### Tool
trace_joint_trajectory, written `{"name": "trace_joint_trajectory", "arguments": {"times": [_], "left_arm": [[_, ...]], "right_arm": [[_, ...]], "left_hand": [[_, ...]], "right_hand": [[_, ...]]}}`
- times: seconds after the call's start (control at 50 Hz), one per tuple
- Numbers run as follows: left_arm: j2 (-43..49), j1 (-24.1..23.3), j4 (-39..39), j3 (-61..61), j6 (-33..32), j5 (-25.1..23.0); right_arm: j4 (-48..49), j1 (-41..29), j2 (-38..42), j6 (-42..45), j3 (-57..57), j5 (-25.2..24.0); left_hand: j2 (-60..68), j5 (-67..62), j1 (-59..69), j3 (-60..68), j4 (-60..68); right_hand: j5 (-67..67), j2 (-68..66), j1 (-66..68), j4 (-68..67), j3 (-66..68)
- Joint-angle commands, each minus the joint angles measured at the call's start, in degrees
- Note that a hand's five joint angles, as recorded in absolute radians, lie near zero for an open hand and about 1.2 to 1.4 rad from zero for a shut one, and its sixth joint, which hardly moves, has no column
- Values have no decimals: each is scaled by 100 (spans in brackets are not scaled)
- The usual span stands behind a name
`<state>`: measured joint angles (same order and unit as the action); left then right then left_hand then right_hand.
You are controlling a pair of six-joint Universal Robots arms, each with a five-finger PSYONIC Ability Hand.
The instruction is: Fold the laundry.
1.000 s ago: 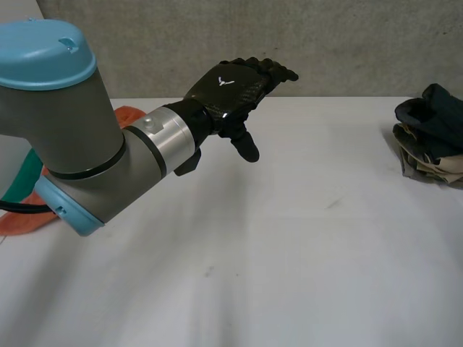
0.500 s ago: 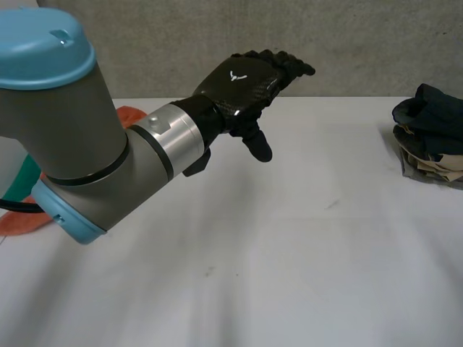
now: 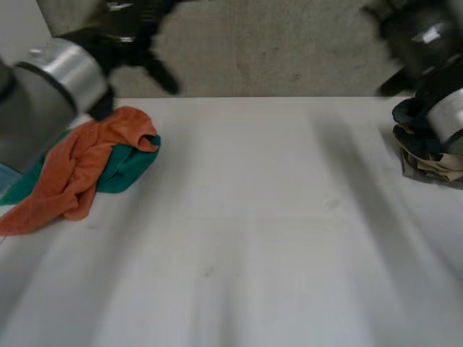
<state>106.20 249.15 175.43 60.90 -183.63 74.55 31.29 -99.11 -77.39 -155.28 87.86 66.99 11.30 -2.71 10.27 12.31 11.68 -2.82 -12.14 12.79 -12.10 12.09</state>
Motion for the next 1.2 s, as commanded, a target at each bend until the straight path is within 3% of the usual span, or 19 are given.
{"name": "trace_joint_trajectory", "arguments": {"times": [0.02,0.14,0.36,0.44,0.5,0.54,0.66,0.76,0.82,0.84,0.9,0.96,1.2], "left_arm": [[804,1267,-185,1,-1260,367],[2322,1829,52,-288,-2938,280],[3933,2393,1484,-1132,-2854,-309],[4320,2446,1731,-1466,-2809,-309],[4435,2420,1793,-1528,-2801,-310],[4426,2349,1810,-1511,-2783,-275],[3470,1963,1880,-1142,-2441,-257],[2311,1804,2538,-756,-1363,-266],[2186,1804,2646,-668,-782,-274],[2194,1804,2602,-632,-727,-274],[2238,1848,2199,-396,-770,-283],[2334,1875,1908,-298,-876,-292],[3160,2103,1687,-262,-1307,-257]], "right_arm": [[-736,-618,144,523,828,103],[-966,-628,426,1130,1242,244],[-905,-540,532,1210,1796,288],[-905,-531,540,1219,1876,297],[-905,-531,540,1219,1893,297],[-905,-531,540,1219,1893,306],[-887,-513,532,1201,1884,297],[-870,-504,532,1201,1884,297],[-896,-478,532,1201,1911,297],[-896,-469,532,1201,1919,297],[-887,-461,532,1210,1981,262],[-887,-452,532,1201,1990,244],[-896,-373,540,1210,1946,235]], "left_hand": [[26,115,129,-74,-12],[-125,265,-22,-225,-163],[92,48,196,-8,54],[2441,-2301,2545,2341,2403],[6539,-6399,6642,6439,6501],[6870,-6729,6973,6769,6832],[6870,-6729,6973,6769,6832],[6870,-6729,6973,6769,6832],[6870,-6729,6973,6769,6832],[6322,-6182,6426,6222,6284],[-130,271,-27,-231,-168],[697,-556,800,596,659],[161,-20,264,60,123]], "right_hand": [[282,214,-279,210,-209],[282,214,-279,210,-209],[282,214,-279,210,-209],[282,214,-279,210,-209],[282,214,-279,210,-209],[282,214,-279,210,-209],[282,214,-279,210,-209],[282,214,-279,210,-209],[282,214,-279,210,-209],[282,214,-279,210,-209],[282,214,-279,210,-209],[282,214,-279,210,-209],[282,214,-279,210,-209]]}}
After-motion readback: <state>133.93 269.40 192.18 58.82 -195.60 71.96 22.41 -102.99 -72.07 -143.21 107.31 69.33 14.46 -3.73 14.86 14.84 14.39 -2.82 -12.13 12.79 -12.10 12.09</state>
